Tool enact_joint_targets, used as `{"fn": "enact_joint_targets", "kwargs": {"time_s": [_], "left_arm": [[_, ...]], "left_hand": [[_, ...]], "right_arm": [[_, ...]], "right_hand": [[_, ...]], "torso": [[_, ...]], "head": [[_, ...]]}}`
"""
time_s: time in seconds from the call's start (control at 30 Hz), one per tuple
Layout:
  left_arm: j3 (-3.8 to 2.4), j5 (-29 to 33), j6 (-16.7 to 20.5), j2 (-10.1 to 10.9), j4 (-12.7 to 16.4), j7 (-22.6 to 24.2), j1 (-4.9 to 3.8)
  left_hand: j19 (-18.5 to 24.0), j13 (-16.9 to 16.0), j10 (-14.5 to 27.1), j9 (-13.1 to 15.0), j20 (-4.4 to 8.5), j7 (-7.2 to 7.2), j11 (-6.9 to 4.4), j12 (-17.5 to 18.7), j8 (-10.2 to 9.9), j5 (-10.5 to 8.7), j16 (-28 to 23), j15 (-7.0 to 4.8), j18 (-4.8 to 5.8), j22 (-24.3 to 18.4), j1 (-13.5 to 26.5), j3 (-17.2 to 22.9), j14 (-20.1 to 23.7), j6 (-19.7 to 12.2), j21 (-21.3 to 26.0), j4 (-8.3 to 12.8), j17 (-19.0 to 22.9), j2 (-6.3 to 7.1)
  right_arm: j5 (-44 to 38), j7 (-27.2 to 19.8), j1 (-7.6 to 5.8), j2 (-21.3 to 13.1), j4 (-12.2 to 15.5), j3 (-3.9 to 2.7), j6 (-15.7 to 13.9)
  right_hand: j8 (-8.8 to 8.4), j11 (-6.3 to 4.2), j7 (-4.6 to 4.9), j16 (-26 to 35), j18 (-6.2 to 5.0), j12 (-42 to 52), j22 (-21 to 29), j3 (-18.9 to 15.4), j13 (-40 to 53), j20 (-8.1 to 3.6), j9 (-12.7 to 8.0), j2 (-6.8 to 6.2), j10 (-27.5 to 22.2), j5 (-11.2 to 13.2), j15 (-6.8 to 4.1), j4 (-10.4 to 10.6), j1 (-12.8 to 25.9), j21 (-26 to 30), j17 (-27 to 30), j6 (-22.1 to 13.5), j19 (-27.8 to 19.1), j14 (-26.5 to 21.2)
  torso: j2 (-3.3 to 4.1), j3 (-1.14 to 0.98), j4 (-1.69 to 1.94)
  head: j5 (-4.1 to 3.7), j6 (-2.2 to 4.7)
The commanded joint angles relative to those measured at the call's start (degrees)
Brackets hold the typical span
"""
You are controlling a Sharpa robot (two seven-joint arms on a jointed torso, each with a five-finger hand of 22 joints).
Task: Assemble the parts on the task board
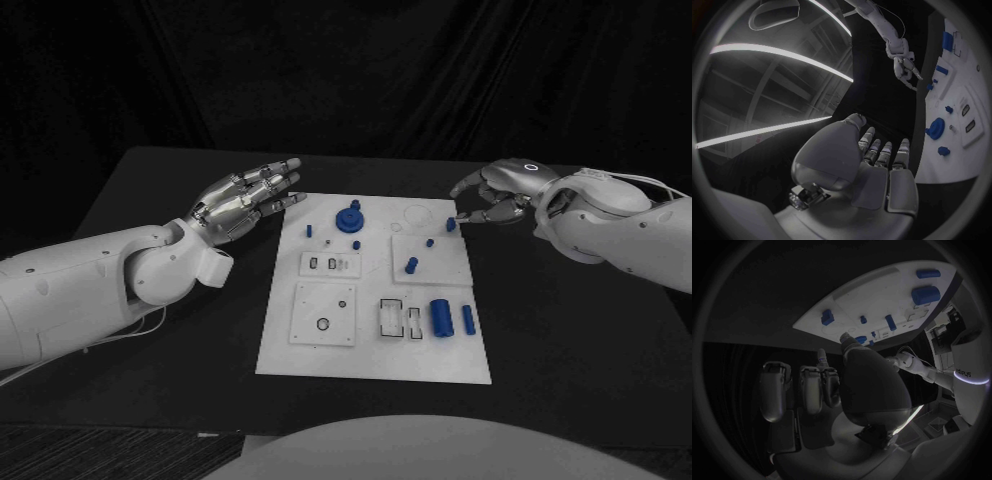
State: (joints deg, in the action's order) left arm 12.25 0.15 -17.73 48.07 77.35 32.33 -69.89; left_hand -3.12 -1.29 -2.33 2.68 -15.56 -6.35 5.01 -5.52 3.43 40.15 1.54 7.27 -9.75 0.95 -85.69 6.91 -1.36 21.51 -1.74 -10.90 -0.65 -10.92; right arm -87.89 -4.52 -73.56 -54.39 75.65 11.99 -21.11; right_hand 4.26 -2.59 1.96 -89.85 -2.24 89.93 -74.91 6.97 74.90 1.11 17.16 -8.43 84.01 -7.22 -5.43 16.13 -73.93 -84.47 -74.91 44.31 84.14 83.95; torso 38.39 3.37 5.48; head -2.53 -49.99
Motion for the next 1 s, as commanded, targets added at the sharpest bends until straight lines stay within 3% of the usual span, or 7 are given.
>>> {"fn": "enact_joint_targets", "kwargs": {"time_s": [0.03,0.27,0.6,0.73,1.0], "left_arm": [[-0.06,0.11,-0.88,0.08,0.49,0.52,0.14],[-0.06,0.11,-1.06,0.17,0.83,0.33,0.2],[-0.06,0.11,-1.09,0.22,0.71,0.35,0.23],[-0.06,0.11,-1.18,0.16,0.68,0.35,0.25],[-0.06,0.11,-1.24,0.16,0.67,0.35,0.27]], "left_hand": [[0.19,-0.07,0.04,0.04,-0.29,-0.18,0.24,-0.21,0.29,0.11,0.34,0.51,-0.61,0.02,-0.2,0.43,0.07,0.19,0.27,-0.08,-0.06,-0.44],[0.21,-0.07,0.06,0.03,-0.29,-0.18,0.24,-0.18,0.28,0.11,0.34,0.51,-0.61,0.02,-0.2,0.45,0.07,0.14,0.28,-0.08,-0.06,-0.44],[0.21,-0.06,0.06,0.03,-0.29,-0.18,0.24,-0.18,0.27,0.1,0.34,0.53,-0.61,0.02,-0.19,0.48,0.07,0.09,0.29,-0.07,-0.06,-0.44],[0.23,-0.06,0.08,0.03,-0.28,-0.19,0.25,-0.17,0.27,0.08,0.32,0.54,-0.61,0.01,-0.17,0.54,0.09,0.11,0.3,-0.06,-0.05,-0.43],[0.23,-0.06,0.08,0.03,-0.28,-0.19,0.25,-0.17,0.27,0.08,0.32,0.54,-0.61,0.01,-0.17,0.54,0.09,0.11,0.3,-0.06,-0.05,-0.43]], "right_arm": [[0.17,-0.68,0.54,0.22,-0.73,-0.04,-1.15],[0.22,-0.98,1.16,0.8,-1.77,-0.04,-0.56],[0.23,-0.55,1.81,1.55,-2.78,-0.04,-0.04],[0.23,-0.14,2.27,2.16,-3.59,-0.04,-0.19],[0.23,0.32,3.28,3.24,-4.8,-0.05,0.0]], "right_hand": [[-0.1,0.17,0.47,-0.15,0.44,0.07,-11.62,0.06,15.1,-0.27,-0.12,0.29,5.99,0.15,-0.16,0.22,-0.88,0.29,-15.09,0.03,2.25,6.05],[-0.07,0.22,0.46,-0.15,0.38,0.07,-11.53,0.19,15.1,-0.2,-0.3,0.41,5.99,-0.09,-0.08,0.15,-1.57,0.48,-15.09,0.13,2.14,6.05],[0.0,0.37,0.72,-0.15,0.34,0.07,-11.47,0.29,15.1,-0.13,-0.47,0.54,5.99,-0.18,-0.01,0.04,-2.31,0.64,-15.09,0.3,2.06,6.05],[0.98,0.79,1.17,-0.15,0.34,0.07,-11.48,0.16,15.1,0.17,-0.18,0.49,5.99,-1.9,0.33,-0.02,-3.31,0.75,-15.09,2.16,2.05,6.05],[1.74,0.97,1.38,-0.15,0.32,0.07,-11.48,-0.37,15.1,0.34,0.29,-0.03,5.99,-1.55,0.49,0.27,-3.33,0.86,-15.09,3.38,2.04,6.05]], "torso": [[0.07,0.05,0.06],[0.03,0.19,0.26],[0.07,0.2,0.41],[0.06,0.24,0.31],[0.07,0.23,0.33]], "head": [[-0.14,-0.01],[-0.48,-0.01],[-0.7,-0.01],[-0.73,-0.01],[-0.61,-0.01]]}}
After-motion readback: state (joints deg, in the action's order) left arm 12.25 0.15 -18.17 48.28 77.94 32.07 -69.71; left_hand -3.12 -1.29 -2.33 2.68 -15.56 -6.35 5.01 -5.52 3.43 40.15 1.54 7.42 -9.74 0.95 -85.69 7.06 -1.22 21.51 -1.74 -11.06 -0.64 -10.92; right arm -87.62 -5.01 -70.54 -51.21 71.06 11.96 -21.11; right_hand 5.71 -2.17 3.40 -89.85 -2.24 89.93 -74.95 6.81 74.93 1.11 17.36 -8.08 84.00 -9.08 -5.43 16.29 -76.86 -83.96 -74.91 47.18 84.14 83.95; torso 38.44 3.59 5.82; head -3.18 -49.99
